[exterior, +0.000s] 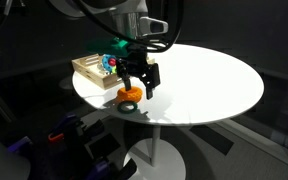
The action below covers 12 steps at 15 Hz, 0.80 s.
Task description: Move the orange ring from the table to the tray
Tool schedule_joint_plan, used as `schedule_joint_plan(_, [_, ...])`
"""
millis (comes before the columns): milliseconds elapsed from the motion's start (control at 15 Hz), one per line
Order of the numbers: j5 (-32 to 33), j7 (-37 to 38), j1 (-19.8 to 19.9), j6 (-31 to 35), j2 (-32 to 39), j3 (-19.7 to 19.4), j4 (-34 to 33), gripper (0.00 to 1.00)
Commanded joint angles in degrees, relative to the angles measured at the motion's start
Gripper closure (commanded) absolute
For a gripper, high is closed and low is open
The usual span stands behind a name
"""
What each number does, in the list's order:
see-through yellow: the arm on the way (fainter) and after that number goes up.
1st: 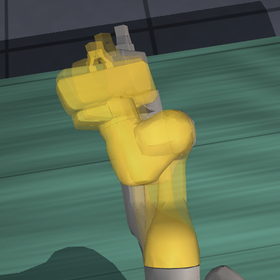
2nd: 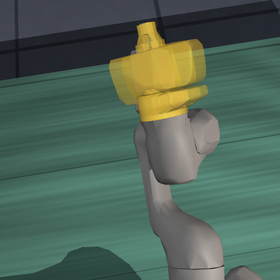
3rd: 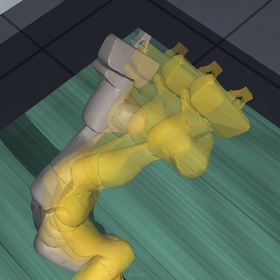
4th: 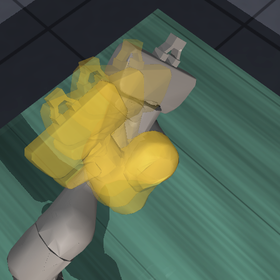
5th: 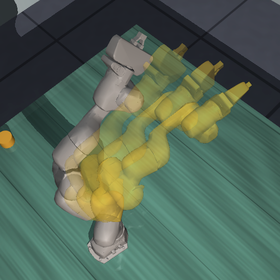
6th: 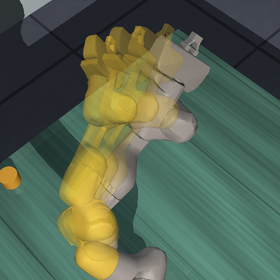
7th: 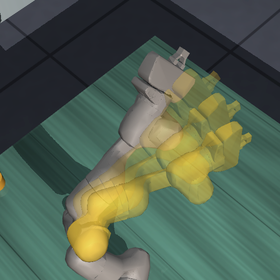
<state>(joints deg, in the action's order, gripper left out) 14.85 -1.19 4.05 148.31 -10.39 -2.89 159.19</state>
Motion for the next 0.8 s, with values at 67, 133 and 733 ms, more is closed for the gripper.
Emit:
schedule_joint_plan(67, [0.5, 1.8, 0.3, 1.9, 2.6, 0.9, -0.7, 0.44])
schedule_joint_plan(133, [0.4, 1.8, 0.2, 2.0, 2.9, 1.0, -0.8, 0.51])
schedule_joint_plan(733, [-1.5, 2.3, -0.9, 0.1, 1.6, 2.0, -3.3, 0.93])
